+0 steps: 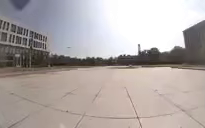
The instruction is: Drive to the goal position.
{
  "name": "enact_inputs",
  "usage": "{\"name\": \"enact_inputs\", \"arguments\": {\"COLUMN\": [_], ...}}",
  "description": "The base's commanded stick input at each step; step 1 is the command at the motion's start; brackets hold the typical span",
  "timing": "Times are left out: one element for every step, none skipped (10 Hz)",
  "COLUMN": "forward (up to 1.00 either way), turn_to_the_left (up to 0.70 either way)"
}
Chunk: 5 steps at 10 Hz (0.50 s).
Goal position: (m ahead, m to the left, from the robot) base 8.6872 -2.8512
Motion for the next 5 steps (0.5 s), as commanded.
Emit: {"name": "enact_inputs", "arguments": {"forward": [0.04, 0.03, 0.00, 0.04, 0.04], "turn_to_the_left": [0.00, 0.00, 0.00, 0.00, 0.00]}}
